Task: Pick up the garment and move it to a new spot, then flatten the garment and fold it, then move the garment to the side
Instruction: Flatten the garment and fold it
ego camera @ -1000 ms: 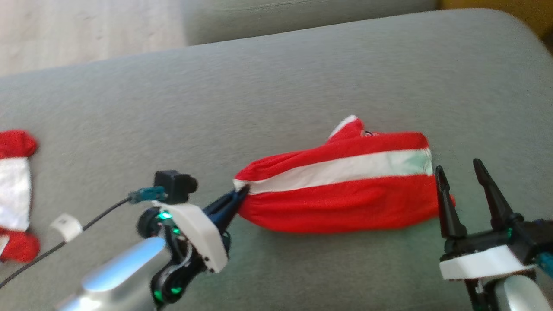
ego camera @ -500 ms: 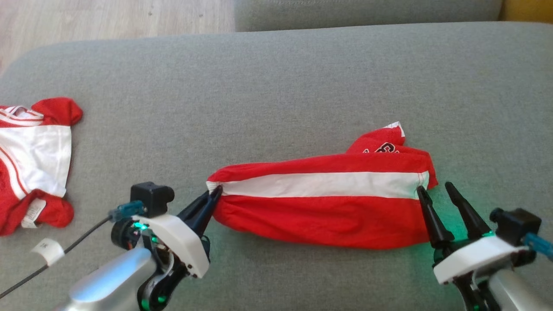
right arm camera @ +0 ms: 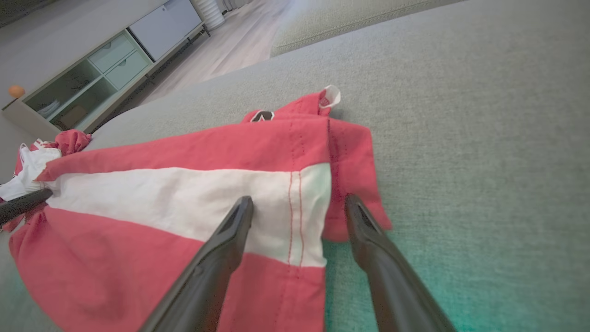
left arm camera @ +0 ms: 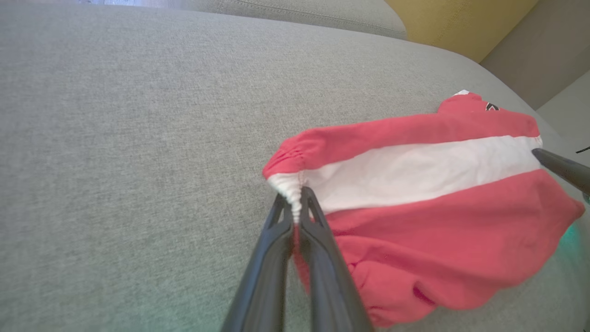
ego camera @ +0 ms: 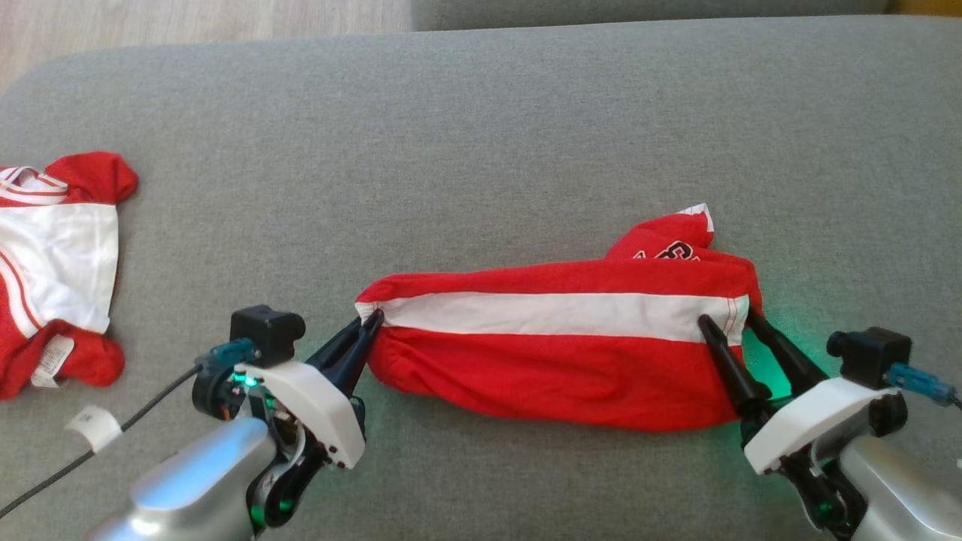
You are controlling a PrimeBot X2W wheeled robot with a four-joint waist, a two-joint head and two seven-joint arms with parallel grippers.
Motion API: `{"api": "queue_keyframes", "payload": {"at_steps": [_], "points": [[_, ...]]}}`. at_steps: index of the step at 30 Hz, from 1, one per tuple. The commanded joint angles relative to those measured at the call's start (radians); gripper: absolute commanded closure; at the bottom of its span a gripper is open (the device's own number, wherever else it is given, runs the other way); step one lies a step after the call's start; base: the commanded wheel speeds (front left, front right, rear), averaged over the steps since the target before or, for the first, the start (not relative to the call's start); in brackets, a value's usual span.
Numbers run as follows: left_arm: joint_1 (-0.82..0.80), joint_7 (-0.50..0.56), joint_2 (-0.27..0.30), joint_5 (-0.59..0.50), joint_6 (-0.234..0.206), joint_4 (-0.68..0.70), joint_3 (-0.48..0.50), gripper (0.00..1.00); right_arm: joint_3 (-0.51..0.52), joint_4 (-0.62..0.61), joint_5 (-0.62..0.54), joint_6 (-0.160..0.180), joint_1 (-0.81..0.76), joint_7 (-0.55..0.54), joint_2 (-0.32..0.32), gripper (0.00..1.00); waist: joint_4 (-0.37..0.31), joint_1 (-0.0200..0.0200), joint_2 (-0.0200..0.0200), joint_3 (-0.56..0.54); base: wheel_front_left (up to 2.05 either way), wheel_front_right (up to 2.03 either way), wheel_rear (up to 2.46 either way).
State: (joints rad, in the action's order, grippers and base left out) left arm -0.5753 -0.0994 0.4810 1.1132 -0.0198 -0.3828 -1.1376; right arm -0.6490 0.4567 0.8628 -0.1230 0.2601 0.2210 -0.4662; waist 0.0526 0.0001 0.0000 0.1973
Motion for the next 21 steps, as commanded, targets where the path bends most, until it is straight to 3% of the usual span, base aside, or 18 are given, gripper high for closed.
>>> {"api": "queue_keyframes", "payload": {"at_steps": [1, 2, 3, 6, 12, 17, 21], "points": [[-0.049, -0.016, 0.018, -0.008, 0.006, 0.009, 0.032, 1.0, -0.022, -0.011, 0.018, -0.008, 0.022, 0.018, -0.022, 0.0, 0.001, -0.0001, 0.0, 0.001, 0.0, 0.0, 0.0], [-0.05, -0.018, 0.016, -0.01, 0.009, 0.005, 0.03, 1.0, -0.031, -0.005, 0.025, -0.008, 0.027, 0.021, -0.021, 0.09, 0.001, -0.0001, 0.0, 0.002, 0.0, 0.0, 0.0], [-0.05, -0.02, 0.013, -0.011, 0.011, 0.001, 0.029, 1.0, -0.042, 0.0, 0.031, -0.008, 0.032, 0.024, -0.02, 0.27, 0.001, -0.0001, 0.0, 0.002, 0.0, 0.0, 0.0], [-0.05, -0.026, 0.008, -0.012, 0.019, -0.009, 0.026, 1.0, -0.068, 0.01, 0.042, -0.008, 0.047, 0.033, -0.023, 1.0, 0.0, -0.0001, 0.0, 0.001, 0.0, 0.0, 0.0], [-0.049, -0.062, 0.017, -0.031, 0.015, -0.013, 0.028, 1.0, -0.048, -0.007, 0.037, -0.008, 0.035, 0.04, -0.044, 1.0, -0.012, -0.0001, 0.0, -0.038, 0.0, 0.0, 0.0], [-0.052, -0.092, 0.042, -0.04, 0.009, 0.033, 0.047, 1.0, 0.037, -0.086, 0.015, -0.008, -0.006, 0.04, -0.078, 1.0, -0.031, -0.0001, 0.0, -0.08, 0.0, 0.0, 0.0], [-0.095, -0.103, 0.078, -0.048, 0.005, 0.134, 0.08, 1.0, 0.148, -0.201, 0.005, -0.008, -0.025, 0.041, -0.144, 1.0, -0.055, -0.0001, 0.0, -0.116, 0.0, 0.0, 0.0]]}}
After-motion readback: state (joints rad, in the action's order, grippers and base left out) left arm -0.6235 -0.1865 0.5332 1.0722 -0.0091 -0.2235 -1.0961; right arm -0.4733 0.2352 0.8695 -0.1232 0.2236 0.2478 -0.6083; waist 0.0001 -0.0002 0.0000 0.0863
